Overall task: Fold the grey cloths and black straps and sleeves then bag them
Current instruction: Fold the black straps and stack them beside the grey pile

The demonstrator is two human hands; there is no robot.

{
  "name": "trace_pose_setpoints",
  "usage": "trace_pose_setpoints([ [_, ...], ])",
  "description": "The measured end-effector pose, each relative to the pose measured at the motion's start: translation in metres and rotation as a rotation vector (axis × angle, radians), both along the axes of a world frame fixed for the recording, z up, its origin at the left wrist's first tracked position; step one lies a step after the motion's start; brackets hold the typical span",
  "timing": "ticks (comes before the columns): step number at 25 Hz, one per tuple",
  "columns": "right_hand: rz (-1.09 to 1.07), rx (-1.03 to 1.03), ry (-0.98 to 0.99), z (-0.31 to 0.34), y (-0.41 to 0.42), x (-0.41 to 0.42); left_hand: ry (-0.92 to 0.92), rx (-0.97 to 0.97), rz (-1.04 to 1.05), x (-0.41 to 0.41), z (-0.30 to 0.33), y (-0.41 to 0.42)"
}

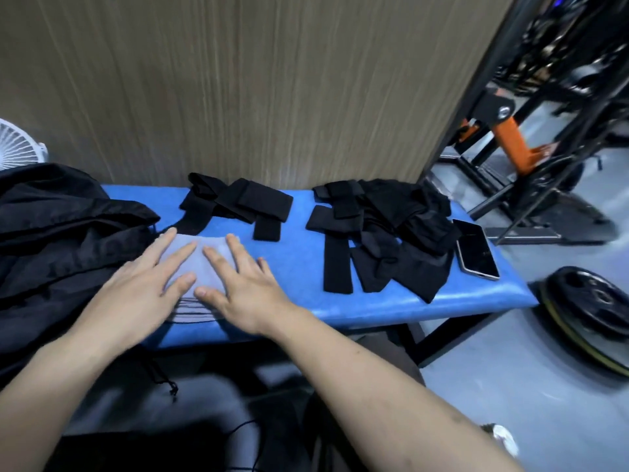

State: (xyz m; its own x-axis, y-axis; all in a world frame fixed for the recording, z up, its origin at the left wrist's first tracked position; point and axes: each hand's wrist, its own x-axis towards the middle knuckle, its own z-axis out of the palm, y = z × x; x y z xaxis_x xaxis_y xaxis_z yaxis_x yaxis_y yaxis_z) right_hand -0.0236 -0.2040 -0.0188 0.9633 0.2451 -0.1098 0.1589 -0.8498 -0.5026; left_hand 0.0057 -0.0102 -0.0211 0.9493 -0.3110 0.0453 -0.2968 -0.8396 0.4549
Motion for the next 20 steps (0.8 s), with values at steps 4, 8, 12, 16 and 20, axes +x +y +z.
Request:
trace_pose_setpoints([
  [4, 0.016, 0.044, 0.014, -0.002, 0.012, 0.002, 0.005, -0.049, 0.015, 0.005, -0.005, 0.017],
  [8, 0.019, 0.073, 0.011, -0.004, 0.021, 0.005, 0.007, -0.141, 0.025, 0.010, -0.010, 0.030],
  [12, 0.032, 0.085, 0.012, -0.008, 0.037, 0.009, 0.012, -0.175, 0.024, 0.018, -0.013, 0.046],
  [16, 0.051, 0.082, 0.004, -0.010, 0.054, 0.018, 0.017, -0.153, 0.039, 0.021, -0.005, 0.061],
  [20, 0.071, 0.082, 0.012, -0.008, 0.068, 0.027, 0.032, -0.116, 0.044, 0.021, 0.002, 0.073],
])
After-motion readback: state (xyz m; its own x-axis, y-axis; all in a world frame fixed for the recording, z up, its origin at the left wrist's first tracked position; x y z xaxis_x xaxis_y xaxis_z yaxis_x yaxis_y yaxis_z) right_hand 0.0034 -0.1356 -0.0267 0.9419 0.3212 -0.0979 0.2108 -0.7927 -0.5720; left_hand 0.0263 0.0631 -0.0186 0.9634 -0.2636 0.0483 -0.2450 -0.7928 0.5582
